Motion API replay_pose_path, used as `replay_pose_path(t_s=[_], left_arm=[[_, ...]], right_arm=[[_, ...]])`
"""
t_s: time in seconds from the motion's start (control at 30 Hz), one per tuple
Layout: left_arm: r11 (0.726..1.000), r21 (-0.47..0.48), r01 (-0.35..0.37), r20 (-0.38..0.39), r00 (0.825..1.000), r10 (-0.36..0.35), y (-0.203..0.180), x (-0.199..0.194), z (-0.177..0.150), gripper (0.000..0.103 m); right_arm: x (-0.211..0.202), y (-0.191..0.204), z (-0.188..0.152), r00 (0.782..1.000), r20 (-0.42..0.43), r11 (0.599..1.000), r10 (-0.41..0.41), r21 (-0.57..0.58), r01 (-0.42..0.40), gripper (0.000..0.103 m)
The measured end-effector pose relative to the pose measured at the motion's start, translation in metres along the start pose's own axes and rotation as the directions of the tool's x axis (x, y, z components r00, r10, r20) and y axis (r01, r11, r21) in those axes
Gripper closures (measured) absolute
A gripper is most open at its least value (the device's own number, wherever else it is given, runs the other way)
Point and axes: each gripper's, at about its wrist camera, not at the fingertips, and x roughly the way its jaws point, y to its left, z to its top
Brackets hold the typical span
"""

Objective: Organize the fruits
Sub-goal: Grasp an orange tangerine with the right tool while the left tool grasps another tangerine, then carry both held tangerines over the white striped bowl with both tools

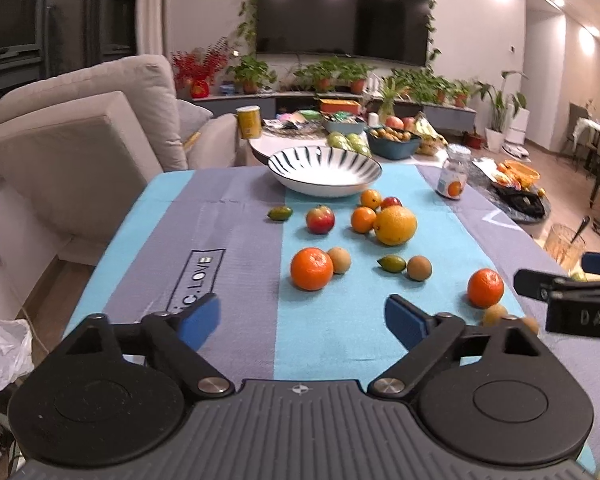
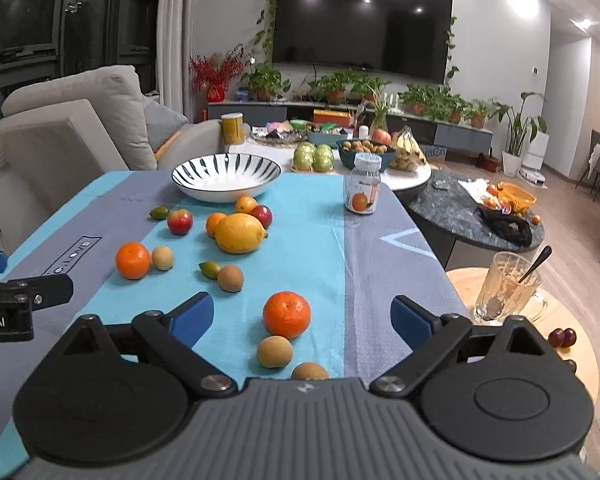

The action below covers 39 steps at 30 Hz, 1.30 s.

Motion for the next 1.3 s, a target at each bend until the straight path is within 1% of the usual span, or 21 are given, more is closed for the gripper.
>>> replay_pose_path(t_s=[0.07,0.2,0.3,0.53,0.63,0.73,0.83,0.97,1.03,1.1,1.13,1.2,1.23,1.3], left_arm=[[1.0,0.009,-0.008,-0.004,1.0,0.008,0.0,0.006,0.001,0.015],[1.0,0.022,-0.015,-0.012,1.0,0.015,0.001,0.019,0.006,0.015],[0.999,0.02,-0.026,-0.035,0.999,0.027,0.002,0.031,0.01,0.016],[0.999,0.031,-0.012,-0.082,0.996,0.015,0.006,0.058,0.021,0.016],[0.999,0.032,-0.004,-0.097,0.995,0.007,0.007,0.068,0.025,0.016],[0.999,0.041,0.002,-0.109,0.994,0.003,0.008,0.078,0.027,0.016],[0.999,0.046,-0.005,-0.12,0.993,0.011,0.008,0.087,0.029,0.021],[0.999,0.038,0.0,-0.136,0.991,0.005,0.011,0.102,0.036,0.027],[0.999,0.045,0.014,-0.14,0.99,-0.007,0.01,0.108,0.038,0.035],[0.998,0.054,0.035,-0.152,0.988,-0.026,0.008,0.113,0.038,0.048],[0.997,0.049,0.053,-0.153,0.987,-0.045,0.008,0.115,0.038,0.051],[0.993,0.021,0.114,-0.167,0.98,-0.109,0.01,0.119,0.038,0.067],[0.992,0.012,0.127,-0.168,0.978,-0.123,0.01,0.121,0.038,0.067],[0.991,0.012,0.133,-0.162,0.978,-0.13,0.011,0.123,0.039,0.067]], right_arm=[[0.009,-0.004,0.001,0.999,-0.024,1.0,0.023,0.021,-0.023,0.024],[0.029,-0.008,0.006,0.996,-0.076,0.998,0.046,0.04,-0.043,0.024],[0.041,-0.008,0.007,0.992,-0.112,0.997,0.061,0.043,-0.057,0.024],[0.069,-0.013,0.006,0.977,-0.19,0.994,0.093,0.071,-0.081,0.024],[0.076,-0.016,0.007,0.969,-0.212,0.989,0.129,0.094,-0.111,0.024],[0.08,-0.017,0.01,0.964,-0.225,0.988,0.14,0.101,-0.12,0.024],[0.084,-0.019,0.015,0.963,-0.228,0.987,0.144,0.101,-0.124,0.024],[0.089,-0.024,0.023,0.963,-0.231,0.988,0.141,0.102,-0.12,0.024],[0.091,-0.026,0.028,0.961,-0.231,0.985,0.154,0.112,-0.131,0.024],[0.094,-0.028,0.033,0.956,-0.231,0.979,0.183,0.134,-0.155,0.024],[0.094,-0.028,0.035,0.955,-0.229,0.978,0.187,0.135,-0.159,0.024],[0.096,-0.026,0.04,0.959,-0.226,0.983,0.169,0.114,-0.147,0.024],[0.098,-0.026,0.041,0.961,-0.224,0.984,0.162,0.107,-0.141,0.024],[0.101,-0.027,0.044,0.958,-0.226,0.981,0.177,0.121,-0.153,0.024]])
